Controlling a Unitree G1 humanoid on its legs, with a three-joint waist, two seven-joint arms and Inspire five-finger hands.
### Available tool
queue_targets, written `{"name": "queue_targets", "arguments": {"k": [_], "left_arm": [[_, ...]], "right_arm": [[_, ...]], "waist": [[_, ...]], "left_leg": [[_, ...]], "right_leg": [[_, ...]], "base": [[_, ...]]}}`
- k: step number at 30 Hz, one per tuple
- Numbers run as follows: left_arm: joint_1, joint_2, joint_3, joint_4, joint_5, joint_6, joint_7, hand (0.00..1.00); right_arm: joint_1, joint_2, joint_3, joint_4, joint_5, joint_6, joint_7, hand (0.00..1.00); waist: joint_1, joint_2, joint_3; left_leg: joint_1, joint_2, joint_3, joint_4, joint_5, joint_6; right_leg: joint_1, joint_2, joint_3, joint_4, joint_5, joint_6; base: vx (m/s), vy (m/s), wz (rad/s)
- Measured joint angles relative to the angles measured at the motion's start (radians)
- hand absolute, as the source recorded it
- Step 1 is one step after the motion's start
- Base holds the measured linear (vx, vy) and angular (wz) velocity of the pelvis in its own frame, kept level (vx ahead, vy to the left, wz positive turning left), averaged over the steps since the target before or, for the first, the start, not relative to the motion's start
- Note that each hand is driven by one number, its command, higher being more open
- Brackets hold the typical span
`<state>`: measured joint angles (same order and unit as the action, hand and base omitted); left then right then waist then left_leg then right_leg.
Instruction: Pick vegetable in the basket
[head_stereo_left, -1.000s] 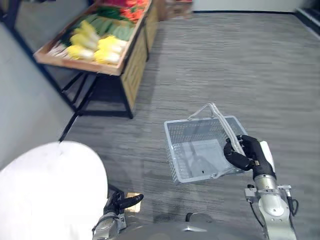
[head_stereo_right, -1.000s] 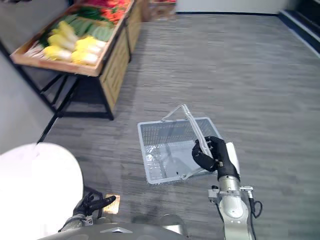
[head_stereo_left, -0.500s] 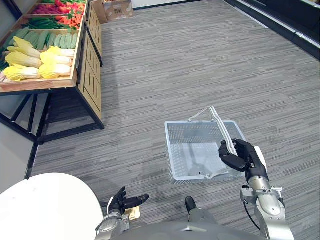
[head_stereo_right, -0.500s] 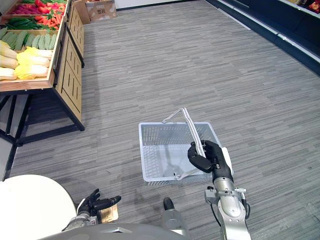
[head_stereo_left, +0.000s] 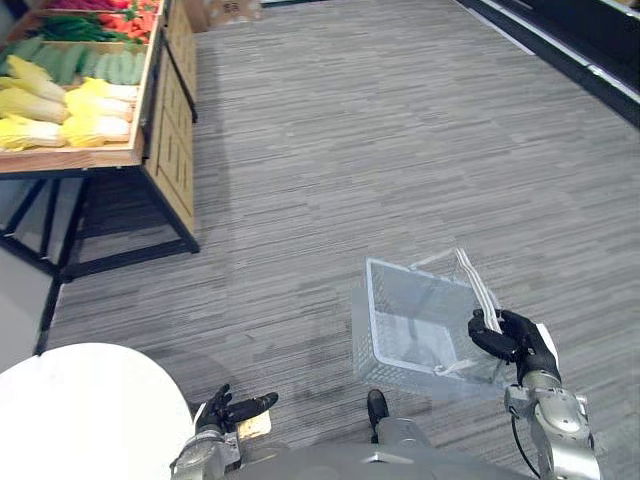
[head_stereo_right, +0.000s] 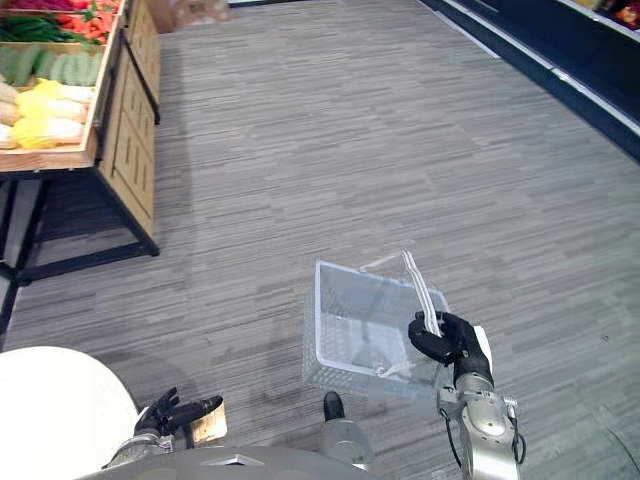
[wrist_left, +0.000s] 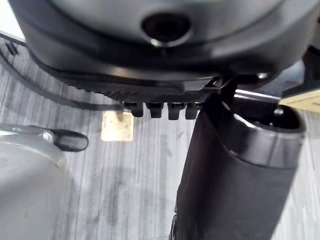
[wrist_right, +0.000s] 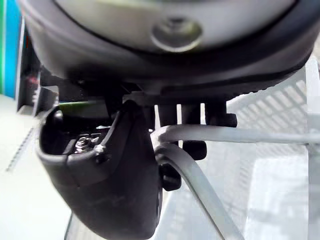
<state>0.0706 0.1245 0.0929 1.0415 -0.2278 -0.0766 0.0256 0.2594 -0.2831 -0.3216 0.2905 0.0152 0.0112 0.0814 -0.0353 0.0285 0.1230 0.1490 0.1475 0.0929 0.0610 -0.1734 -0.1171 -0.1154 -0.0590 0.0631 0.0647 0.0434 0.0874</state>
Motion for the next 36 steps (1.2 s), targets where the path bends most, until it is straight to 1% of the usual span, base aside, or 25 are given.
{"name": "queue_targets", "arguments": {"k": [1, 3, 5, 7, 9, 12, 16, 22, 25, 36], "left_arm": [[-0.020, 0.000, -0.002, 0.010, 0.000, 0.000, -0.002, 1.00], [-0.029, -0.007, -0.004, 0.019, 0.000, -0.008, -0.013, 1.00], [0.013, -0.028, 0.004, 0.008, 0.009, -0.036, -0.042, 1.00], [0.065, -0.038, 0.007, -0.003, 0.034, -0.034, -0.055, 1.00], [0.089, -0.037, 0.037, -0.008, 0.035, -0.025, -0.061, 1.00], [0.122, -0.008, 0.041, -0.010, 0.050, -0.028, -0.057, 1.00], [0.150, -0.007, 0.040, -0.009, 0.065, -0.027, -0.059, 1.00], [0.157, -0.007, 0.040, -0.009, 0.078, -0.026, -0.059, 1.00], [0.156, -0.007, 0.040, -0.009, 0.079, -0.026, -0.058, 1.00], [0.149, -0.007, 0.042, -0.007, 0.080, -0.026, -0.050, 1.00]], "right_arm": [[0.001, -0.015, 0.000, 0.020, -0.008, 0.018, 0.005, 0.00], [0.004, -0.047, -0.001, 0.029, -0.014, 0.042, 0.018, 0.00], [0.026, -0.096, -0.016, 0.029, -0.039, 0.043, 0.020, 0.00], [0.043, -0.106, -0.056, 0.029, -0.049, 0.042, 0.017, 0.00], [0.047, -0.106, -0.078, 0.029, -0.049, 0.042, 0.013, 0.00], [0.048, -0.098, -0.078, 0.029, -0.049, 0.035, 0.017, 0.00], [0.047, -0.068, -0.077, 0.029, -0.049, 0.026, 0.018, 0.00], [0.056, -0.018, -0.076, 0.029, -0.049, 0.026, 0.020, 0.00], [0.074, -0.017, -0.074, 0.029, -0.049, 0.026, 0.021, 0.00], [0.072, -0.017, -0.059, 0.029, -0.053, 0.026, 0.020, 0.00]], "waist": [[-0.004, 0.000, -0.014], [-0.009, -0.001, -0.020], [-0.016, -0.001, -0.031], [-0.022, -0.002, -0.044], [-0.024, -0.012, -0.044], [-0.020, -0.027, -0.057], [-0.017, -0.033, -0.058], [-0.014, -0.037, -0.057], [-0.003, -0.037, -0.057], [0.006, -0.036, -0.058]], "left_leg": [[0.003, 0.011, 0.013, -0.001, -0.004, -0.008], [0.012, 0.022, 0.028, 0.004, -0.004, -0.010], [0.020, 0.020, 0.040, 0.010, 0.001, -0.018], [0.019, 0.014, 0.037, 0.013, 0.005, -0.020], [0.015, 0.005, 0.035, 0.021, 0.006, -0.019], [0.015, -0.003, 0.035, 0.021, 0.006, -0.018], [-0.002, -0.014, 0.037, 0.017, 0.005, -0.017], [-0.004, -0.010, 0.050, 0.006, -0.013, -0.010], [-0.004, -0.013, 0.061, 0.008, -0.021, -0.007], [0.017, -0.013, 0.077, 0.006, -0.025, -0.006]], "right_leg": [[0.002, 0.011, 0.000, -0.011, 0.012, 0.006], [0.018, 0.019, -0.015, -0.032, 0.033, 0.010], [0.031, 0.013, -0.067, -0.033, 0.037, 0.009], [0.038, 0.005, -0.089, -0.033, 0.037, 0.009], [0.048, -0.004, -0.103, -0.037, 0.037, 0.009], [0.082, -0.015, -0.115, -0.085, 0.038, 0.009], [0.090, -0.022, -0.122, -0.133, 0.062, 0.010], [0.086, -0.017, -0.121, -0.144, 0.078, 0.011], [0.082, -0.018, -0.114, -0.148, 0.076, 0.012], [0.087, -0.015, -0.110, -0.143, 0.083, 0.012]], "base": [[0.15, 0.000, -0.22], [0.16, -0.004, -0.20], [0.09, 0.002, -0.08], [0.08, 0.039, 0.20], [0.04, 0.051, 0.25], [-0.02, 0.006, 0.14], [-0.06, 0.022, 0.07], [-0.08, 0.002, -0.01], [-0.05, 0.006, -0.10], [0.05, 0.018, -0.04]]}}
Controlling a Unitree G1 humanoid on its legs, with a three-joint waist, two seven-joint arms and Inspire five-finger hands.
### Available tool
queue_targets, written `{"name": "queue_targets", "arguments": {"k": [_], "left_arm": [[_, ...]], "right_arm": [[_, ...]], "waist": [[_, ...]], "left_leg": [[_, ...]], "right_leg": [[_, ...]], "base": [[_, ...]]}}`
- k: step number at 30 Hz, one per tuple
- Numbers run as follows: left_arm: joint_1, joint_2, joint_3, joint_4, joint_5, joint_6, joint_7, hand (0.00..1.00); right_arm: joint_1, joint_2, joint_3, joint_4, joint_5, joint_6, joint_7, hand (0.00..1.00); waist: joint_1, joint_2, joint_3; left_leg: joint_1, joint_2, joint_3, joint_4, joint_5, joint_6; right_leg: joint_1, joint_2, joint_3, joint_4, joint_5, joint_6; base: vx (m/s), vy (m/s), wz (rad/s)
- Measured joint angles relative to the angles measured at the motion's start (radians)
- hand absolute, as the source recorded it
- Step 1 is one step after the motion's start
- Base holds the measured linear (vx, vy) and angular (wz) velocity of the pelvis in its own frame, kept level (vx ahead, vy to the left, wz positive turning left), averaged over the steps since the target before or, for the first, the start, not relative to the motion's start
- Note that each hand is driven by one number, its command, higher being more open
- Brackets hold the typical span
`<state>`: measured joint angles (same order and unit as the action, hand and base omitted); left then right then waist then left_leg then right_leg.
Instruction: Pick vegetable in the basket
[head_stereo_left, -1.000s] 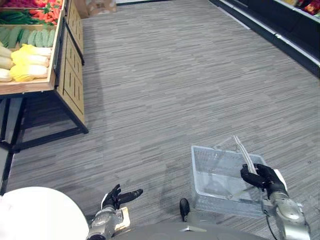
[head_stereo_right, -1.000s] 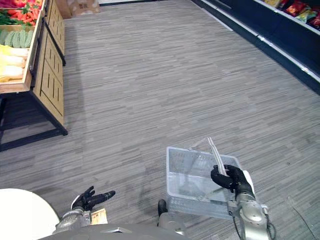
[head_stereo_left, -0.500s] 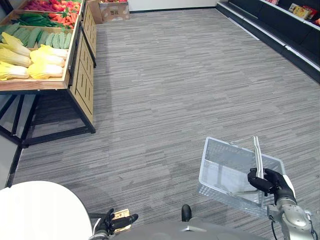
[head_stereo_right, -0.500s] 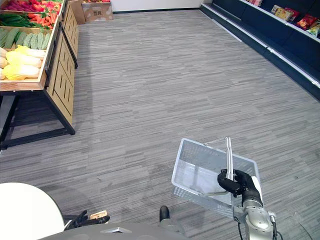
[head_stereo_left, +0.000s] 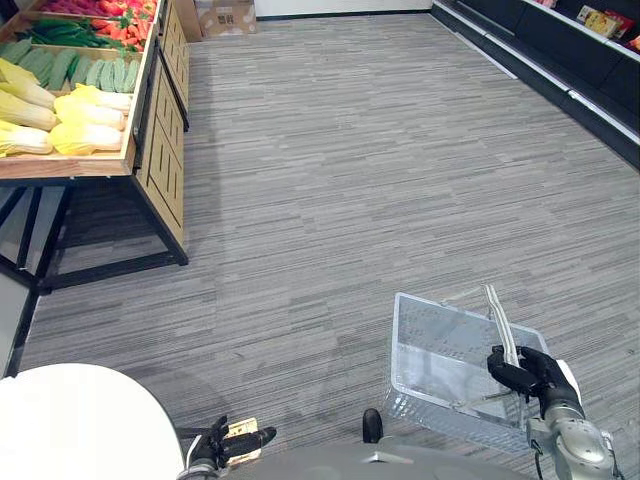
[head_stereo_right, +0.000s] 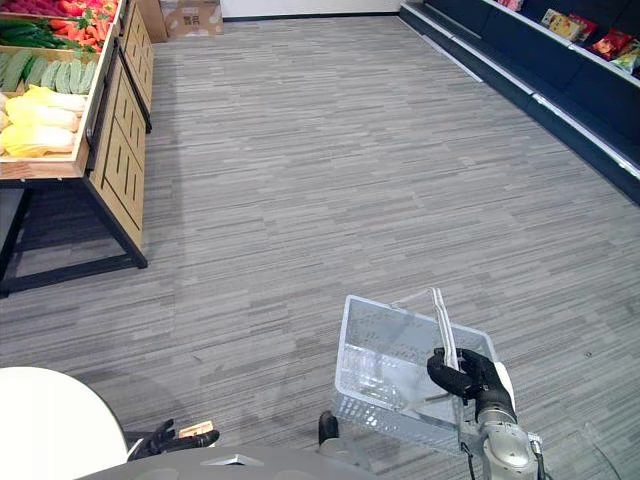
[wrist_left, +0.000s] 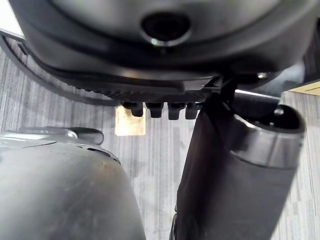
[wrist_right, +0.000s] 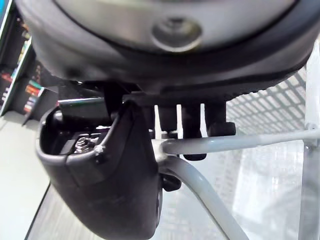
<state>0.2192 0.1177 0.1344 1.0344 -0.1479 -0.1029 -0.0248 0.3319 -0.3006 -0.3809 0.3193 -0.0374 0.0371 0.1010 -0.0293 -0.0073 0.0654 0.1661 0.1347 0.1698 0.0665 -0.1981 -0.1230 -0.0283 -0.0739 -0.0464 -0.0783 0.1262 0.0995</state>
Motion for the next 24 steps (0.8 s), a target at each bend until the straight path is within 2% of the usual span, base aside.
{"name": "queue_targets", "arguments": {"k": [2, 4, 9, 10, 12, 14, 15, 16, 17, 18, 19, 21, 22, 23, 24], "left_arm": [[0.000, 0.002, 0.001, -0.001, -0.001, 0.000, 0.000, 1.00], [0.003, 0.006, 0.002, -0.002, -0.002, -0.001, 0.001, 1.00], [0.007, 0.008, 0.010, -0.006, -0.002, -0.002, 0.001, 1.00], [0.007, 0.007, 0.016, -0.006, -0.003, -0.002, 0.001, 1.00], [0.008, 0.005, 0.025, -0.006, -0.003, -0.002, 0.002, 1.00], [0.008, 0.009, 0.035, -0.007, -0.004, -0.001, 0.003, 1.00], [0.008, 0.013, 0.037, -0.007, -0.004, -0.001, 0.003, 1.00], [0.007, 0.020, 0.037, -0.008, -0.005, -0.001, 0.005, 1.00], [0.004, 0.019, 0.037, -0.007, -0.005, -0.001, 0.007, 1.00], [0.005, 0.019, 0.037, -0.007, -0.007, -0.001, 0.012, 1.00], [0.004, 0.022, 0.038, -0.006, -0.006, 0.000, 0.013, 1.00], [-0.006, 0.024, 0.038, -0.009, -0.006, 0.001, 0.015, 1.00], [-0.007, 0.028, 0.036, -0.008, -0.002, 0.006, 0.017, 1.00], [-0.008, 0.028, 0.037, -0.008, -0.002, 0.011, 0.020, 1.00], [-0.019, 0.041, 0.036, -0.006, -0.002, 0.019, 0.026, 1.00]], "right_arm": [[-0.011, 0.000, 0.002, 0.000, 0.000, 0.000, -0.001, 0.00], [-0.033, 0.000, 0.009, 0.000, 0.000, 0.000, -0.003, 0.00], [-0.076, 0.000, 0.024, 0.000, 0.001, 0.000, -0.022, 0.00], [-0.083, 0.000, 0.025, 0.000, 0.001, 0.000, -0.027, 0.00], [-0.087, 0.000, 0.030, 0.000, 0.002, 0.000, -0.033, 0.00], [-0.082, 0.009, 0.030, -0.001, 0.002, 0.000, -0.044, 0.00], [-0.077, 0.016, 0.028, -0.002, 0.002, 0.000, -0.046, 0.00], [-0.066, 0.032, 0.024, -0.004, 0.002, 0.000, -0.051, 0.00], [-0.064, 0.039, 0.025, -0.004, 0.002, 0.001, -0.051, 0.00], [-0.060, 0.055, 0.027, -0.005, 0.002, 0.003, -0.049, 0.00], [-0.051, 0.075, 0.027, -0.011, 0.001, 0.008, -0.049, 0.00], [-0.034, 0.093, 0.028, -0.021, 0.002, 0.010, -0.048, 0.00], [-0.029, 0.104, 0.027, -0.022, 0.002, 0.013, -0.048, 0.00], [-0.026, 0.107, 0.027, -0.023, 0.003, 0.013, -0.048, 0.00], [-0.023, 0.108, 0.020, -0.039, 0.004, 0.014, -0.048, 0.00]], "waist": [[0.000, -0.005, 0.000], [0.001, -0.015, 0.007], [0.006, -0.022, 0.017], [0.008, -0.014, 0.017], [0.015, -0.019, 0.024], [0.022, -0.036, 0.040], [0.020, -0.039, 0.042], [0.013, -0.056, 0.055], [0.007, -0.050, 0.061], [0.003, -0.060, 0.073], [-0.001, -0.051, 0.073], [-0.001, -0.050, 0.087], [-0.007, -0.045, 0.096], [-0.011, -0.046, 0.094], [-0.019, -0.048, 0.096]], "left_leg": [[0.003, -0.002, 0.017, 0.008, -0.001, 0.000], [0.000, 0.000, 0.035, 0.052, -0.021, 0.000], [-0.004, 0.021, 0.067, 0.145, -0.083, 0.007], [-0.005, 0.023, 0.070, 0.162, -0.104, 0.009], [-0.021, 0.029, 0.070, 0.202, -0.133, 0.016], [-0.044, 0.022, 0.051, 0.272, -0.177, 0.032], [-0.050, 0.015, 0.035, 0.289, -0.190, 0.042], [-0.054, 0.006, 0.004, 0.310, -0.209, 0.044], [-0.052, 0.000, -0.012, 0.318, -0.215, 0.051], [-0.051, -0.004, -0.029, 0.325, -0.219, 0.057], [-0.046, -0.008, -0.051, 0.325, -0.219, 0.059], [-0.019, -0.016, -0.080, 0.311, -0.216, 0.074], [0.001, -0.018, -0.100, 0.293, -0.216, 0.075], [0.005, -0.018, -0.112, 0.285, -0.216, 0.075], [0.008, -0.015, -0.139, 0.267, -0.217, 0.071]], "right_leg": [[0.002, -0.001, 0.010, 0.000, 0.000, 0.000], [0.005, 0.002, 0.029, 0.001, 0.001, 0.001], [0.010, 0.016, 0.063, 0.028, -0.003, 0.001], [0.008, 0.021, 0.069, 0.036, -0.008, 0.001], [-0.021, 0.022, 0.074, 0.102, -0.038, 0.003], [-0.082, 0.001, 0.067, 0.267, -0.129, 0.005], [-0.091, -0.012, 0.058, 0.308, -0.150, 0.010], [-0.108, -0.036, 0.036, 0.393, -0.179, 0.018], [-0.127, -0.042, 0.022, 0.454, -0.180, 0.016], [-0.182, -0.055, 0.015, 0.589, -0.170, 0.002], [-0.217, -0.064, 0.019, 0.680, -0.153, -0.016], [-0.248, -0.082, 0.029, 0.781, -0.140, -0.034], [-0.275, -0.081, 0.040, 0.833, -0.163, -0.053], [-0.279, -0.077, 0.051, 0.818, -0.196, -0.053], [-0.290, -0.063, 0.088, 0.713, -0.220, -0.044]], "base": [[0.02, 0.015, -0.20], [-0.02, 0.007, -0.26], [-0.06, 0.018, -0.23], [-0.12, 0.015, -0.14], [-0.11, 0.033, -0.09], [-0.10, 0.047, 0.18], [-0.06, 0.024, 0.56], [-0.03, 0.001, 0.54], [-0.05, 0.008, 0.64], [-0.04, 0.033, 0.58], [-0.02, 0.050, 0.56], [0.08, 0.027, 0.45], [0.12, -0.009, 0.44], [0.21, -0.091, 0.58], [0.21, -0.119, 0.47]]}}
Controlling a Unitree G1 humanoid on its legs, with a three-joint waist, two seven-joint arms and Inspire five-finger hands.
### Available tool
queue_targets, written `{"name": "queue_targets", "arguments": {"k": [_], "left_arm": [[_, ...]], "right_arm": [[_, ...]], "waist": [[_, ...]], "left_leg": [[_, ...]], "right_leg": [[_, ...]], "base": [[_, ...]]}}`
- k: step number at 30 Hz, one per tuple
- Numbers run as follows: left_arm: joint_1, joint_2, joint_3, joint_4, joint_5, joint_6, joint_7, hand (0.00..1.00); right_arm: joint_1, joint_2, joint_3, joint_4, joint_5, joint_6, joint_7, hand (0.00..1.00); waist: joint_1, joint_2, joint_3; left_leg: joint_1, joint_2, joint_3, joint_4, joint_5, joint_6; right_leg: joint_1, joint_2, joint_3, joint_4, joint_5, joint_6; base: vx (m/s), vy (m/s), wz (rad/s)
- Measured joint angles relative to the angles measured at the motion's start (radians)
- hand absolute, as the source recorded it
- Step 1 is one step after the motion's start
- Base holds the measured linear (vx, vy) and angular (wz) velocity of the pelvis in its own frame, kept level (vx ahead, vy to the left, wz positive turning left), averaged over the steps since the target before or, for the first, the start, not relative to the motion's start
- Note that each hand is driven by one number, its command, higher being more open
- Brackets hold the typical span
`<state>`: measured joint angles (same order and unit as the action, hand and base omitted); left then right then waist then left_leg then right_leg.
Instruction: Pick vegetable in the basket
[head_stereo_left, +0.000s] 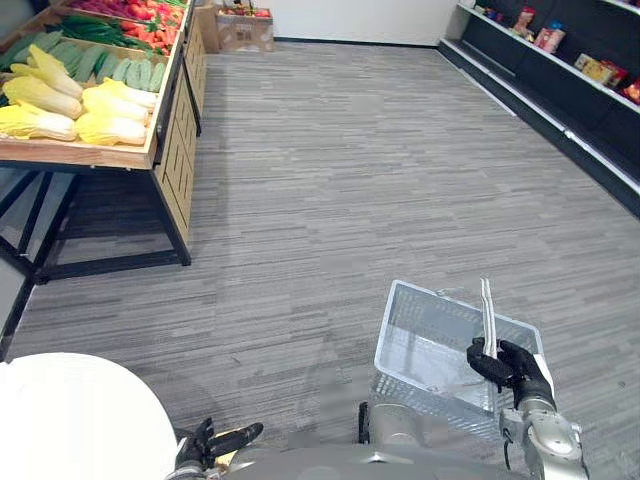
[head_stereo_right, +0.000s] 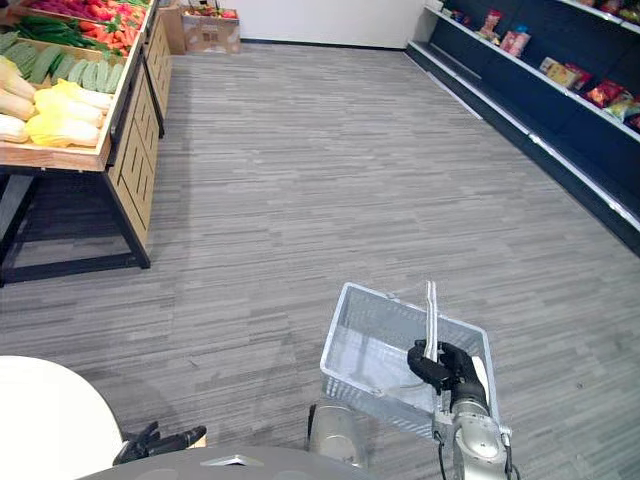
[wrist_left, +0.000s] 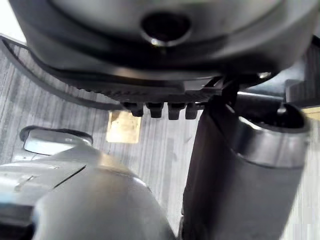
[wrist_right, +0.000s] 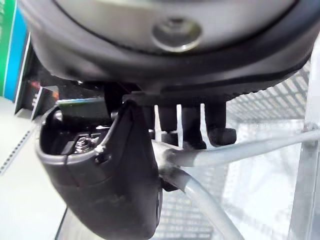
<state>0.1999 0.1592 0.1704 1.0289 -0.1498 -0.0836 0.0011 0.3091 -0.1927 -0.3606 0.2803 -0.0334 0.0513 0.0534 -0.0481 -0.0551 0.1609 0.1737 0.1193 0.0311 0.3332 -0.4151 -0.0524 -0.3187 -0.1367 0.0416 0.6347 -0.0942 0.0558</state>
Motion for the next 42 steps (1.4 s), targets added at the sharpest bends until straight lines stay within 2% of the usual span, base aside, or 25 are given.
{"name": "queue_targets", "arguments": {"k": [1, 3, 4, 5, 6, 7, 8, 10, 11, 12, 13, 15, 16, 18, 19, 21, 23, 25, 26, 27, 28, 30, 32, 36, 42], "left_arm": [[-0.003, 0.002, 0.000, 0.001, 0.000, 0.000, 0.002, 1.00], [-0.011, 0.016, -0.001, -0.001, 0.001, 0.000, 0.007, 1.00], [-0.019, 0.033, 0.000, -0.001, 0.001, 0.001, 0.011, 1.00], [-0.039, 0.024, -0.001, 0.013, 0.001, 0.002, 0.017, 1.00], [-0.072, 0.017, -0.009, 0.011, 0.002, -0.002, 0.009, 1.00], [-0.095, 0.012, -0.012, 0.004, 0.002, -0.003, 0.012, 1.00], [-0.105, 0.007, -0.014, 0.001, 0.002, -0.004, 0.015, 1.00], [-0.120, 0.002, -0.016, -0.011, -0.003, -0.010, 0.015, 1.00], [-0.122, -0.006, -0.015, -0.012, -0.006, -0.010, 0.019, 1.00], [-0.123, -0.008, -0.015, -0.012, -0.006, -0.010, 0.019, 1.00], [-0.123, -0.015, -0.015, -0.016, -0.011, -0.011, 0.018, 1.00], [-0.120, -0.031, -0.013, -0.017, -0.052, -0.011, 0.018, 1.00], [-0.108, -0.037, -0.014, -0.017, -0.058, -0.010, 0.018, 1.00], [-0.083, -0.038, -0.015, -0.034, -0.081, -0.010, 0.015, 1.00], [-0.082, -0.028, -0.014, -0.047, -0.085, -0.011, 0.014, 1.00], [-0.082, -0.023, -0.013, -0.065, -0.085, -0.026, 0.012, 1.00], [-0.082, -0.029, -0.013, -0.075, -0.085, -0.026, 0.008, 1.00], [-0.083, -0.029, -0.011, -0.078, -0.084, -0.028, 0.005, 1.00], [-0.084, -0.029, -0.008, -0.079, -0.082, -0.028, 0.005, 1.00], [-0.071, -0.033, -0.007, -0.077, -0.072, -0.026, 0.005, 1.00], [-0.062, -0.032, -0.003, -0.064, -0.062, -0.026, 0.003, 1.00], [-0.073, -0.020, 0.007, -0.052, -0.041, -0.026, 0.006, 1.00], [-0.072, -0.019, 0.033, -0.035, -0.033, -0.021, 0.006, 1.00], [-0.060, -0.027, 0.040, -0.033, -0.020, -0.020, 0.008, 1.00], [-0.041, -0.032, 0.028, -0.033, 0.000, -0.020, 0.007, 1.00]], "right_arm": [[0.000, 0.000, -0.006, -0.009, 0.001, 0.000, 0.000, 0.00], [-0.004, 0.000, -0.025, -0.014, 0.005, 0.000, -0.001, 0.00], [-0.003, -0.003, -0.025, -0.013, 0.007, 0.000, -0.002, 0.00], [-0.012, -0.014, -0.036, -0.008, 0.008, 0.001, -0.005, 0.00], [-0.038, -0.016, -0.042, -0.010, 0.009, 0.003, -0.017, 0.00], [-0.055, -0.015, -0.041, -0.012, 0.010, 0.003, -0.019, 0.00], [-0.059, -0.015, -0.042, -0.019, 0.010, 0.003, -0.019, 0.00], [-0.061, -0.012, -0.040, -0.059, 0.011, 0.003, -0.016, 0.00], [-0.078, -0.012, -0.040, -0.063, 0.010, 0.002, -0.016, 0.00], [-0.083, -0.011, -0.040, -0.063, 0.010, 0.002, -0.016, 0.00], [-0.086, -0.010, -0.038, -0.063, 0.012, 0.002, -0.016, 0.00], [-0.077, -0.009, -0.032, -0.063, 0.017, 0.002, -0.016, 0.00], [-0.074, -0.009, -0.031, -0.063, 0.021, 0.002, -0.018, 0.00], [-0.058, -0.009, -0.024, -0.063, 0.042, 0.002, -0.027, 0.00], [-0.053, -0.010, -0.021, -0.063, 0.041, 0.002, -0.028, 0.00], [-0.053, -0.011, -0.020, -0.063, 0.041, 0.002, -0.037, 0.00], [-0.059, -0.016, -0.020, -0.063, 0.041, 0.002, -0.041, 0.00], [-0.056, -0.016, -0.019, -0.062, 0.042, 0.002, -0.040, 0.00], [-0.056, -0.017, -0.019, -0.062, 0.045, 0.001, -0.040, 0.00], [-0.053, -0.029, -0.020, -0.062, 0.053, -0.003, -0.038, 0.00], [-0.057, -0.028, -0.017, -0.038, 0.054, -0.006, -0.038, 0.00], [-0.047, -0.029, -0.013, -0.034, 0.054, -0.006, -0.037, 0.00], [-0.073, -0.032, -0.009, -0.014, 0.049, -0.006, -0.034, 0.00], [-0.099, -0.032, 0.025, 0.027, 0.038, -0.006, -0.027, 0.00], [-0.128, -0.030, 0.104, 0.072, 0.033, -0.007, -0.024, 0.00]], "waist": [[-0.002, 0.000, 0.000], [-0.017, 0.011, 0.002], [-0.020, 0.002, 0.001], [-0.032, 0.041, 0.017], [-0.032, 0.060, 0.030], [-0.039, 0.055, 0.033], [-0.040, 0.055, 0.033], [-0.044, 0.047, 0.031], [-0.055, 0.047, 0.021], [-0.060, 0.057, 0.011], [-0.066, 0.068, -0.004], [-0.061, 0.056, -0.001], [-0.054, 0.048, 0.002], [-0.023, 0.031, 0.011], [-0.017, 0.018, 0.018], [-0.006, 0.005, 0.025], [0.000, 0.006, 0.027], [0.019, 0.007, 0.028], [0.020, 0.006, 0.028], [0.019, 0.025, 0.022], [0.025, 0.022, 0.017], [0.015, -0.004, 0.020], [0.025, -0.007, 0.022], [0.049, -0.006, 0.014], [0.059, 0.001, -0.022]], "left_leg": [[0.003, 0.003, -0.006, -0.013, 0.004, -0.007], [0.029, 0.036, -0.035, -0.072, 0.022, -0.041], [0.050, 0.051, -0.049, -0.109, 0.027, -0.059], [0.068, 0.084, -0.073, -0.137, 0.034, -0.082], [0.059, 0.101, -0.083, -0.165, 0.090, -0.087], [0.067, 0.096, -0.088, -0.192, 0.139, -0.098], [0.078, 0.098, -0.089, -0.199, 0.153, -0.104], [0.116, 0.110, -0.094, -0.196, 0.157, -0.112], [0.101, 0.139, -0.114, -0.160, 0.154, -0.118], [0.082, 0.151, -0.123, -0.126, 0.154, -0.119], [-0.011, 0.176, -0.143, 0.030, 0.184, -0.122], [-0.144, 0.204, -0.138, 0.307, 0.375, -0.090], [-0.176, 0.216, -0.134, 0.388, 0.410, -0.088], [-0.280, 0.242, -0.046, 0.692, 0.317, -0.031], [-0.306, 0.238, -0.004, 0.743, 0.280, -0.005], [-0.352, 0.210, 0.056, 0.761, 0.224, 0.019], [-0.414, 0.155, 0.064, 0.703, 0.175, 0.019], [-0.476, 0.052, 0.066, 0.482, 0.135, 0.008], [-0.483, 0.024, 0.066, 0.389, 0.142, 0.001], [-0.476, -0.008, 0.065, 0.154, 0.252, -0.008], [-0.460, -0.032, 0.069, 0.101, 0.365, 0.020], [-0.449, -0.072, 0.069, 0.080, 0.360, 0.035], [-0.456, -0.075, 0.082, 0.090, 0.340, 0.055], [-0.393, -0.073, 0.132, 0.042, 0.330, 0.061], [-0.353, -0.078, 0.219, -0.008, 0.304, 0.074]], "right_leg": [[-0.009, 0.006, 0.020, -0.059, 0.002, 0.003], [-0.008, 0.028, 0.040, -0.319, 0.047, 0.040], [0.014, 0.029, 0.035, -0.404, 0.161, 0.075], [0.036, 0.050, -0.009, -0.403, 0.198, 0.089], [-0.004, 0.052, -0.036, -0.315, 0.146, 0.061], [-0.058, 0.038, -0.041, -0.188, 0.067, 0.042], [-0.077, 0.038, -0.050, -0.127, 0.029, 0.033], [-0.103, 0.036, -0.068, 0.033, -0.123, 0.020], [-0.111, 0.053, -0.093, 0.068, -0.180, 0.013], [-0.109, 0.063, -0.104, 0.067, -0.189, 0.003], [-0.089, 0.088, -0.125, 0.036, -0.198, -0.013], [0.001, 0.135, -0.141, -0.053, -0.185, -0.060], [0.040, 0.147, -0.143, -0.088, -0.179, -0.075], [0.195, 0.194, -0.112, -0.213, -0.157, -0.116], [0.253, 0.198, -0.100, -0.248, -0.156, -0.119], [0.342, 0.199, -0.069, -0.307, -0.155, -0.120], [0.406, 0.197, -0.040, -0.353, -0.156, -0.121], [0.474, 0.163, -0.010, -0.396, -0.164, -0.115], [0.490, 0.149, -0.009, -0.402, -0.172, -0.103], [0.515, 0.144, -0.007, -0.411, -0.192, -0.077], [0.538, 0.127, 0.015, -0.407, -0.229, -0.053], [0.540, 0.091, 0.016, -0.410, -0.221, -0.038], [0.538, 0.077, 0.032, -0.423, -0.179, 0.001], [0.547, 0.062, 0.096, -0.427, -0.119, 0.023], [0.473, 0.035, 0.160, -0.334, -0.115, 0.030]], "base": [[0.31, -0.207, 0.57], [0.38, -0.289, 0.52], [0.41, -0.346, 0.63], [0.38, -0.329, 0.70], [0.41, -0.408, 0.66], [0.32, -0.346, 0.48], [0.24, -0.310, 0.37], [0.34, -0.373, 0.26], [0.36, -0.369, 0.15], [0.28, -0.285, 0.15], [0.31, -0.281, 0.06], [0.30, -0.252, -0.05], [0.38, -0.248, -0.31], [0.46, -0.258, -0.46], [0.39, -0.163, -0.30], [0.38, -0.087, -0.29], [0.35, 0.033, -0.36], [0.38, 0.167, -0.47], [0.35, 0.181, -0.41], [0.35, 0.195, -0.35], [0.36, 0.180, -0.17], [0.31, 0.144, 0.14], [0.30, 0.162, -0.02], [0.16, 0.123, -0.29], [0.06, 0.087, -0.45]]}}
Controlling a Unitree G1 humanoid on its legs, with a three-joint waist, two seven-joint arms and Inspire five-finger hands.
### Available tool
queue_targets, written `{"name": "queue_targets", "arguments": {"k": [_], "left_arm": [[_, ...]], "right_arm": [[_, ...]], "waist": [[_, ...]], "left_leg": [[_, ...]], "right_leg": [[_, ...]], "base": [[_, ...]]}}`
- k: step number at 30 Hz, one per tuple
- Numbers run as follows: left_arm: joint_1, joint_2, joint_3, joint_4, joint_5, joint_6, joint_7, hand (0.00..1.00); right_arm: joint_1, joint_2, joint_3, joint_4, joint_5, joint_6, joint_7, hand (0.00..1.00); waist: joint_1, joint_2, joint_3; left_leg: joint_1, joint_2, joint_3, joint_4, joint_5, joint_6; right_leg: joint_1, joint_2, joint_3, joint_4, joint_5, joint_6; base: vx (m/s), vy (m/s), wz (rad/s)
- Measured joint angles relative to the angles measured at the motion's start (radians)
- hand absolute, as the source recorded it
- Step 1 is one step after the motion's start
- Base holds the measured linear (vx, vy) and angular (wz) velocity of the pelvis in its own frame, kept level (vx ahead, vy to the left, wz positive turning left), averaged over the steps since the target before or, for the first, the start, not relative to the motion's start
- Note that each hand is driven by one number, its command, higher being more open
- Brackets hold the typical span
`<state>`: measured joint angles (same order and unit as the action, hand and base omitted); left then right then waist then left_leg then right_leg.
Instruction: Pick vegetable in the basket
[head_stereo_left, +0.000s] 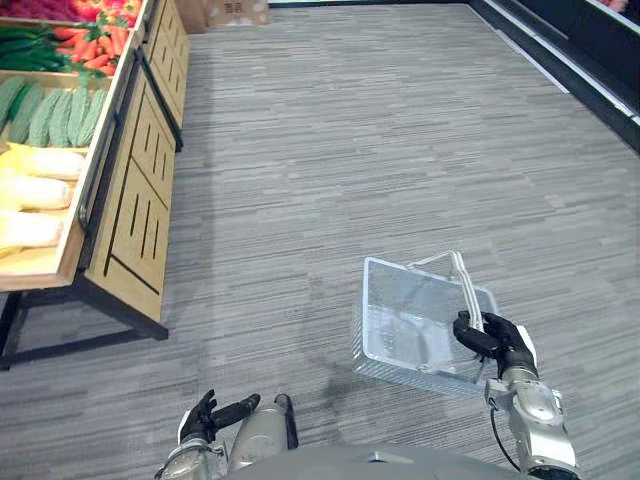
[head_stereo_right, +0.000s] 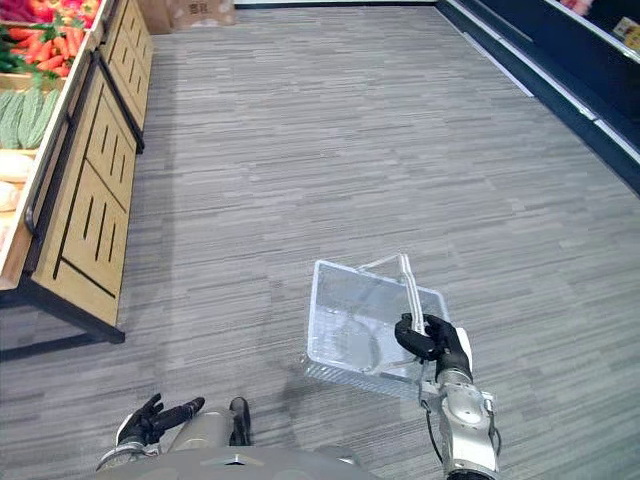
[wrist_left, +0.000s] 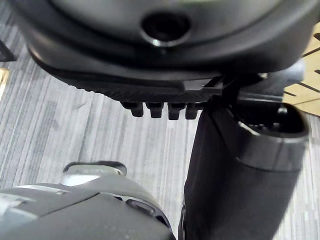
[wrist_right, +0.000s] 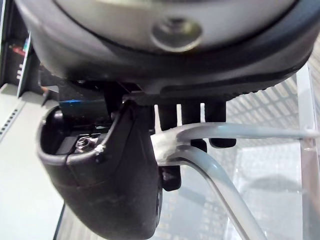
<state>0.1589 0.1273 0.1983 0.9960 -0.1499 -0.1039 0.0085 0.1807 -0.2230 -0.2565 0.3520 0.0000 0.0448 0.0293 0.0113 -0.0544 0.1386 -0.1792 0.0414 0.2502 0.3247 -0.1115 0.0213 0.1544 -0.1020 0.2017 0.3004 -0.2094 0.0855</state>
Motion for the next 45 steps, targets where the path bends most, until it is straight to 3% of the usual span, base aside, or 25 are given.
{"name": "queue_targets", "arguments": {"k": [4, 6, 7, 8, 9, 10, 12, 15, 18, 20, 22, 24, 25, 26, 28, 29, 30, 31, 33, 36, 38, 39, 40, 42, 45], "left_arm": [[0.013, 0.010, -0.032, -0.001, 0.000, 0.000, 0.002, 1.00], [0.024, 0.013, -0.043, -0.002, 0.000, 0.000, 0.002, 1.00], [0.039, 0.012, -0.047, -0.003, 0.000, 0.000, 0.002, 1.00], [0.043, 0.011, -0.053, -0.004, 0.000, 0.001, 0.002, 1.00], [0.051, 0.013, -0.064, -0.005, 0.000, 0.001, 0.004, 1.00], [0.057, 0.018, -0.064, -0.005, -0.001, 0.006, 0.006, 1.00], [0.058, 0.018, -0.065, -0.005, 0.000, 0.019, 0.007, 1.00], [0.058, 0.020, -0.065, -0.005, 0.000, 0.020, 0.005, 1.00], [0.047, 0.017, -0.065, -0.005, 0.000, 0.020, 0.004, 1.00], [0.047, 0.019, -0.065, -0.002, 0.002, 0.020, 0.004, 1.00], [0.047, 0.021, -0.065, 0.015, 0.006, 0.020, 0.004, 1.00], [0.047, 0.032, -0.065, 0.032, 0.016, 0.020, 0.004, 1.00], [0.043, 0.038, -0.065, 0.039, 0.026, 0.022, 0.003, 1.00], [0.037, 0.036, -0.066, 0.041, 0.032, 0.022, 0.002, 1.00], [0.022, 0.013, -0.084, 0.044, 0.043, 0.020, -0.003, 1.00], [0.019, 0.005, -0.084, 0.045, 0.043, 0.020, -0.003, 1.00], [0.013, -0.007, -0.084, 0.048, 0.043, 0.020, -0.003, 1.00], [-0.010, -0.013, -0.084, 0.055, 0.042, 0.020, -0.003, 1.00], [-0.033, -0.026, -0.085, 0.055, 0.041, 0.020, -0.003, 1.00], [-0.047, -0.046, -0.086, 0.054, 0.035, 0.019, -0.004, 1.00], [-0.043, -0.046, -0.083, 0.052, 0.001, 0.020, -0.008, 1.00], [-0.041, -0.044, -0.082, 0.049, -0.007, 0.020, -0.009, 1.00], [-0.041, -0.039, -0.083, 0.038, -0.013, 0.020, -0.008, 1.00], [-0.039, -0.032, -0.083, 0.017, -0.014, 0.017, -0.002, 1.00], [-0.039, -0.013, -0.064, 0.005, -0.045, 0.016, 0.001, 1.00]], "right_arm": [[0.031, 0.021, 0.020, 0.008, -0.032, 0.000, 0.004, 0.00], [0.051, 0.024, 0.020, 0.008, -0.034, 0.002, 0.004, 0.00], [0.064, 0.025, 0.020, 0.008, -0.034, 0.006, 0.003, 0.00], [0.070, 0.027, 0.020, 0.008, -0.034, 0.006, 0.003, 0.00], [0.073, 0.036, 0.019, 0.007, -0.034, 0.006, 0.002, 0.00], [0.075, 0.044, 0.017, 0.007, -0.034, 0.006, 0.002, 0.00], [0.084, 0.049, 0.009, 0.007, -0.034, 0.006, 0.002, 0.00], [0.084, 0.063, -0.015, 0.005, -0.033, 0.006, 0.001, 0.00], [0.073, 0.064, -0.033, 0.005, -0.033, 0.006, 0.001, 0.00], [0.064, 0.065, -0.034, 0.006, -0.032, 0.006, 0.002, 0.00], [0.062, 0.065, -0.033, 0.007, -0.032, 0.006, 0.002, 0.00], [0.063, 0.066, -0.034, 0.006, -0.031, 0.006, 0.002, 0.00], [0.065, 0.065, -0.038, 0.009, -0.032, 0.007, 0.002, 0.00], [0.066, 0.065, -0.046, 0.009, -0.031, 0.007, 0.002, 0.00], [0.079, 0.058, -0.072, 0.009, -0.030, 0.007, 0.002, 0.00], [0.079, 0.055, -0.075, 0.009, -0.026, 0.007, 0.003, 0.00], [0.079, 0.049, -0.076, 0.010, -0.023, 0.008, 0.003, 0.00], [0.074, 0.047, -0.076, 0.013, -0.018, 0.009, 0.003, 0.00], [0.071, 0.039, -0.076, 0.019, 0.009, 0.009, 0.003, 0.00], [0.070, 0.027, -0.076, 0.026, 0.026, 0.009, 0.003, 0.00], [0.081, 0.025, -0.078, 0.024, 0.046, 0.009, 0.002, 0.00], [0.084, 0.025, -0.080, 0.024, 0.047, 0.009, 0.001, 0.00], [0.090, 0.025, -0.080, 0.024, 0.047, 0.009, -0.007, 0.00], [0.094, 0.025, -0.080, 0.023, 0.047, 0.009, -0.011, 0.00], [0.097, 0.030, -0.076, 0.021, 0.047, 0.009, -0.014, 0.00]], "waist": [[0.006, -0.008, -0.012], [-0.003, -0.013, -0.014], [-0.015, -0.008, -0.020], [-0.016, -0.001, -0.025], [-0.013, -0.006, -0.025], [-0.014, -0.014, -0.025], [-0.017, -0.012, -0.024], [-0.023, -0.010, -0.022], [-0.029, -0.003, -0.018], [-0.030, 0.009, -0.009], [-0.030, 0.004, -0.004], [-0.034, -0.021, 0.001], [-0.042, -0.027, -0.001], [-0.047, -0.020, 0.002], [-0.066, 0.051, -0.020], [-0.070, 0.071, -0.027], [-0.072, 0.094, -0.037], [-0.073, 0.095, -0.037], [-0.075, 0.095, -0.037], [-0.088, 0.092, -0.037], [-0.087, 0.078, -0.031], [-0.082, 0.075, -0.029], [-0.077, 0.068, -0.025], [-0.067, 0.054, -0.016], [-0.057, 0.028, -0.001]], "left_leg": [[0.075, -0.043, 0.003, -0.074, -0.011, 0.022], [0.118, -0.067, -0.019, -0.098, -0.021, 0.036], [0.147, -0.074, -0.038, -0.111, -0.027, 0.048], [0.165, -0.075, -0.045, -0.119, -0.030, 0.055], [0.193, -0.082, -0.051, -0.122, -0.041, 0.067], [0.213, -0.087, -0.060, -0.120, -0.052, 0.074], [0.250, -0.087, -0.084, -0.129, -0.063, 0.078], [0.312, -0.085, -0.117, -0.156, -0.065, 0.075], [0.329, -0.061, -0.150, -0.151, -0.088, 0.051], [0.332, -0.015, -0.164, -0.133, -0.116, 0.016], [0.350, 0.004, -0.166, -0.135, -0.138, -0.014], [0.367, 0.003, -0.173, -0.123, -0.183, -0.045], [0.373, 0.016, -0.193, -0.095, -0.226, -0.062], [0.379, 0.033, -0.206, -0.089, -0.239, -0.076], [0.382, 0.117, -0.237, -0.114, -0.265, -0.118], [0.382, 0.136, -0.244, -0.125, -0.267, -0.124], [0.386, 0.163, -0.265, -0.141, -0.249, -0.129], [0.383, 0.173, -0.294, -0.134, -0.218, -0.133], [0.375, 0.183, -0.320, -0.096, -0.185, -0.137], [0.298, 0.197, -0.342, 0.148, -0.127, -0.148], [0.201, 0.221, -0.323, 0.436, 0.011, -0.154], [0.183, 0.234, -0.305, 0.514, 0.018, -0.152], [0.150, 0.264, -0.252, 0.640, -0.013, -0.118], [0.118, 0.298, -0.144, 0.720, -0.075, -0.062], [0.073, 0.288, -0.034, 0.609, -0.155, -0.059]], "right_leg": [[-0.098, -0.002, -0.012, 0.261, 0.036, 0.045], [-0.154, -0.003, -0.029, 0.419, 0.121, 0.048], [-0.177, -0.001, -0.049, 0.493, 0.212, 0.058], [-0.186, -0.004, -0.062, 0.527, 0.250, 0.062], [-0.216, -0.018, -0.081, 0.614, 0.232, 0.052], [-0.258, -0.027, -0.117, 0.695, 0.173, 0.031], [-0.309, -0.036, -0.178, 0.746, 0.086, 0.007], [-0.365, -0.034, -0.220, 0.653, 0.011, 0.002], [-0.390, -0.013, -0.223, 0.343, -0.003, -0.003], [-0.399, 0.017, -0.220, 0.080, 0.027, 0.029], [-0.397, 0.014, -0.217, -0.089, 0.079, 0.041], [-0.392, -0.009, -0.196, -0.136, 0.104, 0.037], [-0.399, -0.007, -0.211, -0.104, 0.180, 0.039], [-0.400, 0.002, -0.225, -0.079, 0.202, 0.038], [-0.439, 0.067, -0.277, 0.004, 0.199, 0.013], [-0.448, 0.084, -0.292, 0.017, 0.189, -0.003], [-0.465, 0.106, -0.314, 0.050, 0.163, -0.044], [-0.470, 0.110, -0.331, 0.078, 0.137, -0.082], [-0.448, 0.118, -0.350, 0.080, 0.114, -0.095], [-0.359, 0.140, -0.368, 0.042, 0.079, -0.115], [-0.257, 0.167, -0.365, -0.007, 0.069, -0.140], [-0.229, 0.175, -0.360, -0.017, 0.065, -0.151], [-0.178, 0.181, -0.352, -0.032, 0.058, -0.165], [-0.095, 0.186, -0.328, -0.070, 0.046, -0.183], [0.000, 0.162, -0.302, -0.116, 0.040, -0.163]], "base": [[0.06, 0.097, -0.02], [0.11, 0.125, 0.44], [0.16, 0.132, 0.48], [0.20, 0.125, 0.35], [0.19, 0.093, 0.22], [0.19, 0.076, 0.20], [0.17, 0.031, 0.36], [0.17, -0.023, 0.40], [0.19, -0.105, 0.35], [0.18, -0.155, 0.08], [0.23, -0.227, 0.02], [0.27, -0.313, 0.08], [0.24, -0.322, 0.23], [0.37, -0.488, 0.43], [0.34, -0.376, 0.39], [0.36, -0.304, 0.24], [0.34, -0.275, 0.23], [0.33, -0.283, 0.23], [0.26, -0.252, 0.23], [0.29, -0.231, 0.19], [0.27, -0.135, -0.08], [0.28, -0.099, -0.16], [0.22, -0.050, -0.20], [0.32, -0.025, -0.25], [0.23, 0.068, -0.21]]}}
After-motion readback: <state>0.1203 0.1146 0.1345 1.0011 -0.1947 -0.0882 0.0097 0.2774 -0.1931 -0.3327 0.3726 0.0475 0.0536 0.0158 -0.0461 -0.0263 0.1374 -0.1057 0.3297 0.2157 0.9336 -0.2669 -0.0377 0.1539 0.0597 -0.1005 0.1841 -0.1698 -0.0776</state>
